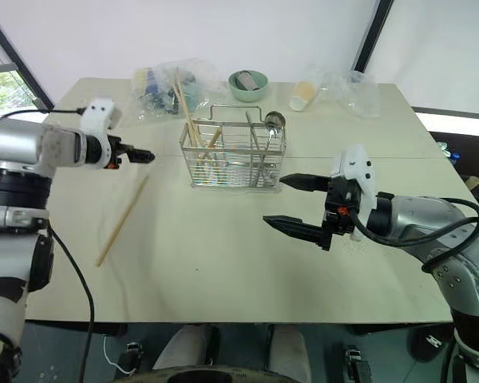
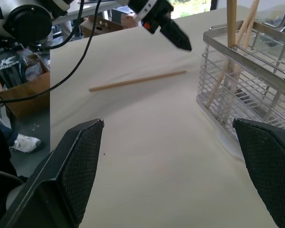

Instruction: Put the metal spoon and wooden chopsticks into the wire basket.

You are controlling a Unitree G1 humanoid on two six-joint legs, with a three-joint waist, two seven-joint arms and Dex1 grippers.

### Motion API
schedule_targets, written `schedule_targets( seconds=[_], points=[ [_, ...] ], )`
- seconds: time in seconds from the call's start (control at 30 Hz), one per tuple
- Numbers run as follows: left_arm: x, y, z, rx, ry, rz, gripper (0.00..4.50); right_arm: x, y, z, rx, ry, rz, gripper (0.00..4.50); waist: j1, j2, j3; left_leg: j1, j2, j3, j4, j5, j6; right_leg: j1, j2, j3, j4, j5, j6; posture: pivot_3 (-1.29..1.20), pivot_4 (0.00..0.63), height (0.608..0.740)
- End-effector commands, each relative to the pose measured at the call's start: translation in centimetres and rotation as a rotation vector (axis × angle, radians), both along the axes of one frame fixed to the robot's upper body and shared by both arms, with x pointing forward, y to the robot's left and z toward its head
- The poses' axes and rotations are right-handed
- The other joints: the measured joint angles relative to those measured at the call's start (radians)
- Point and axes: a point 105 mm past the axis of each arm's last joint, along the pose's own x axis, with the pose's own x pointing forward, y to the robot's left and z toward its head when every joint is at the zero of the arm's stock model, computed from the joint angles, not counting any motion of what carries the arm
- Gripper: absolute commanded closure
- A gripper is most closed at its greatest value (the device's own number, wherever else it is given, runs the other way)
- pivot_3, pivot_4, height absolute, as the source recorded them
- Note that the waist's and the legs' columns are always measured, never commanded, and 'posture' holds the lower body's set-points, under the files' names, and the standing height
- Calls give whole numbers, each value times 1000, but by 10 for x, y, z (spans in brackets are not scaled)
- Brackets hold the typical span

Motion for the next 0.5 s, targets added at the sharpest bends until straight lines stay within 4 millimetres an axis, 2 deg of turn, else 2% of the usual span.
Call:
schedule_targets(
  seconds=[0.03,0.2,0.5],
  points=[
    [0,6,1,59,-8,10,43,-4,1,10,0,-59,7,0,0,0,0,0,0,0,0,0,0,0,0,0,0,0,0,0,150,635],
    [0,16,-9,71,22,41,43,-4,1,7,10,-54,-13,0,2,0,0,0,0,0,0,0,0,1,0,0,-2,-1,-1,0,150,635],
    [-7,15,-45,35,163,25,43,-2,3,10,25,-58,-15,0,2,0,0,-1,0,0,-2,0,0,2,0,0,-7,0,-1,0,150,635]
  ],
)
